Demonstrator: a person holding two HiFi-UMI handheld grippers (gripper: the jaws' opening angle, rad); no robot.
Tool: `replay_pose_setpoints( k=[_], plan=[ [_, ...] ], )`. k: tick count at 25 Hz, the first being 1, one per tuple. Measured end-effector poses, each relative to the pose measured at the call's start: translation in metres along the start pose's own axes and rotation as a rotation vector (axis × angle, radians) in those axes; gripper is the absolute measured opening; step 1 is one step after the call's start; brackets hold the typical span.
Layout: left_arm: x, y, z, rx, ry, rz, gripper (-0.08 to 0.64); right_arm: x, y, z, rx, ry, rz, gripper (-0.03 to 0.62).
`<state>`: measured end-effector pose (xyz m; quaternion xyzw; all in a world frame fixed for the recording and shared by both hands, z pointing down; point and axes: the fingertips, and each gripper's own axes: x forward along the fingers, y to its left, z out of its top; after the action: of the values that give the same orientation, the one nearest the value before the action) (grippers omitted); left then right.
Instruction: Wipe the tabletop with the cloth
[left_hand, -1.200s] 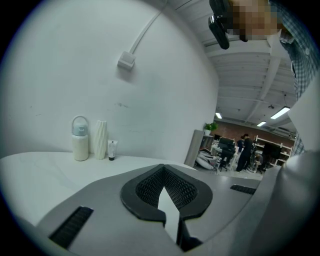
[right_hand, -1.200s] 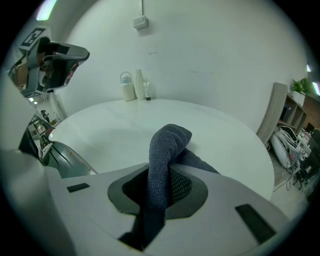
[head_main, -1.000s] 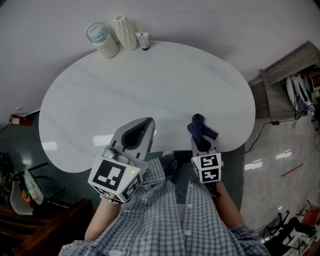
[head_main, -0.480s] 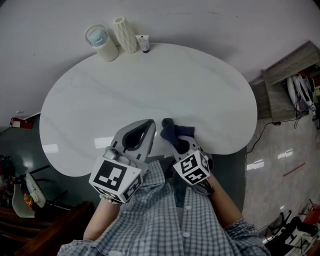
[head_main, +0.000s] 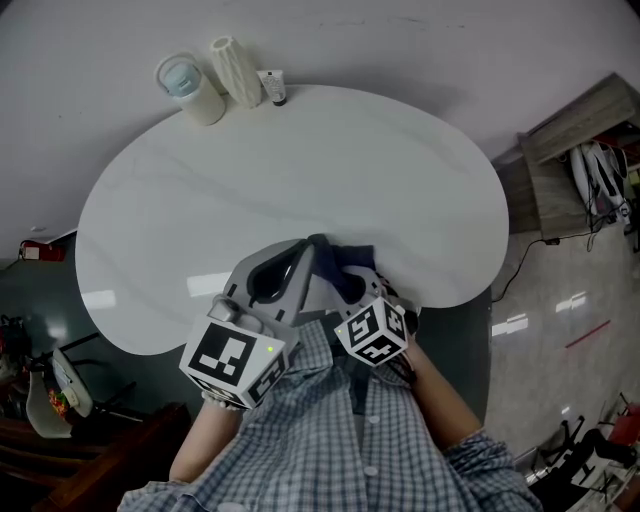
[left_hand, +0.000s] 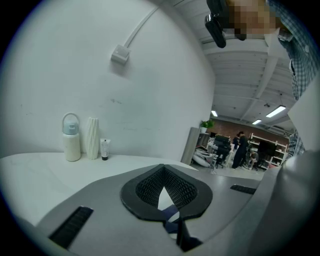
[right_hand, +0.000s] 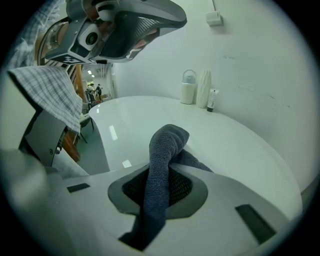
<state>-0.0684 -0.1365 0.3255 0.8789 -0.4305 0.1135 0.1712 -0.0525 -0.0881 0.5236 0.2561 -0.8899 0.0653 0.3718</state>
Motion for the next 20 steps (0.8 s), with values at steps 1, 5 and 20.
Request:
replay_pose_setpoints(
  k=[1,5,20],
  plan=[
    [0.001,-0.002,0.000,-0.003,0.000,0.004,0.005,-0.001,-0.004,-0.001,0.005,0.000,-0.004,0.052],
    [0.008,-0.012,0.002,-0.011,0.004,0.005,0.005,-0.006,-0.029,-0.008,0.064,-0.002,-0.027,0.052],
    [0.035,-0.054,0.005,-0.036,0.000,0.038,0.005,-0.041,-0.120,-0.055,0.206,0.008,-0.142,0.052]
  ],
)
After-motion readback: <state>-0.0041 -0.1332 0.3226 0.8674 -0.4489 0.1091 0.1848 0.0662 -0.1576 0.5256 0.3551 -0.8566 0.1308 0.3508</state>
